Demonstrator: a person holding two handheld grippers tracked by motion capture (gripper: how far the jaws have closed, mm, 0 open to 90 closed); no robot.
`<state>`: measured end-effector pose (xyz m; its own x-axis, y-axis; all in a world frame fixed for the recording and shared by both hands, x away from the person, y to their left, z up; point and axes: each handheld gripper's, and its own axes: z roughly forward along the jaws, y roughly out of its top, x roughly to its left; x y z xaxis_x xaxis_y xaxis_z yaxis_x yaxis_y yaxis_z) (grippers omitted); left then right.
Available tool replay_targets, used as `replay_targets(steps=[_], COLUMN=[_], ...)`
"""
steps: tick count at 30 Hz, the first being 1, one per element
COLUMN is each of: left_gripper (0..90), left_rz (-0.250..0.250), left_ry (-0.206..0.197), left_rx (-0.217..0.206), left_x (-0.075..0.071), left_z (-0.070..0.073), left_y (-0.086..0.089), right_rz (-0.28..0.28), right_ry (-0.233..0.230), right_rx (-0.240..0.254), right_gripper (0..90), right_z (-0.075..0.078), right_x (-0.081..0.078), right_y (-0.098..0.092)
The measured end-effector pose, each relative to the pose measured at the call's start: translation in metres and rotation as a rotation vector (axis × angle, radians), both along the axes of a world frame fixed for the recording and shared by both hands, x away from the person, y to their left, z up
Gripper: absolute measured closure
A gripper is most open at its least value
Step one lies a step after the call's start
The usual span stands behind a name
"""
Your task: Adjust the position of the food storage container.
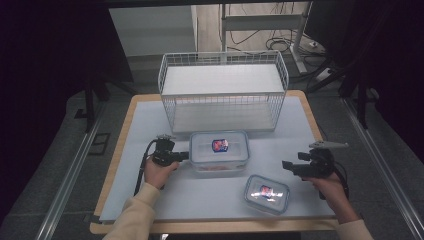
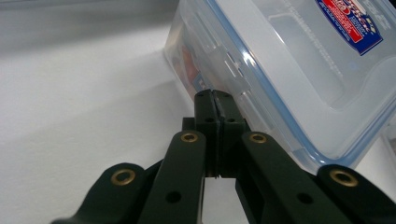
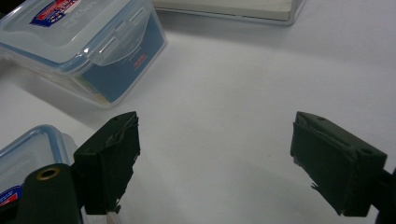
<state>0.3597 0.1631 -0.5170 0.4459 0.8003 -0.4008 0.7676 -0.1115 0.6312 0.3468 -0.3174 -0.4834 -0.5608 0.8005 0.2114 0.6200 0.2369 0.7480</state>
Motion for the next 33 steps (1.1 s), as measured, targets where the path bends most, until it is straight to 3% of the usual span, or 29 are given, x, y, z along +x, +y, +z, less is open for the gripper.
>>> replay_targets(steps=[8,12,20,21,23,30,31,33], left_gripper=[90.0,90.0,88.7,88.9,89.3,87.2,86.2,67.3], left_rz=[0.0,0.01,0.021,0.035,0.032,0.026,0.022,0.051], left_ry=[-0.008,-0.039,-0.089,-0.117,-0.138,-0.155,-0.158,-0.173], left_rx=[-0.007,-0.031,-0.051,-0.045,-0.041,-0.058,-0.061,-0.045], left_x=[0.001,-0.002,-0.024,-0.03,-0.036,-0.046,-0.046,-0.048], left_z=[-0.001,0.003,0.02,0.023,0.027,0.034,0.034,0.036], left_y=[-0.004,0.001,0.019,0.023,0.027,0.035,0.035,0.036], right_rz=[0.002,0.0,0.004,0.023,0.034,0.038,0.038,0.041], right_ry=[0.002,-0.003,-0.012,-0.027,-0.034,-0.04,-0.039,-0.041], right_rx=[-0.001,-0.003,0.003,0.016,0.029,0.049,0.049,0.048], right_gripper=[15.4,15.4,15.4,15.0,14.7,14.3,14.2,14.1], right_z=[0.0,0.0,0.002,0.002,0.003,0.003,0.002,0.003], right_x=[0.0,-0.001,-0.002,-0.002,-0.003,-0.003,-0.003,-0.003], right_y=[0.001,0.001,0.0,0.0,0.0,0.0,0.001,0.001])
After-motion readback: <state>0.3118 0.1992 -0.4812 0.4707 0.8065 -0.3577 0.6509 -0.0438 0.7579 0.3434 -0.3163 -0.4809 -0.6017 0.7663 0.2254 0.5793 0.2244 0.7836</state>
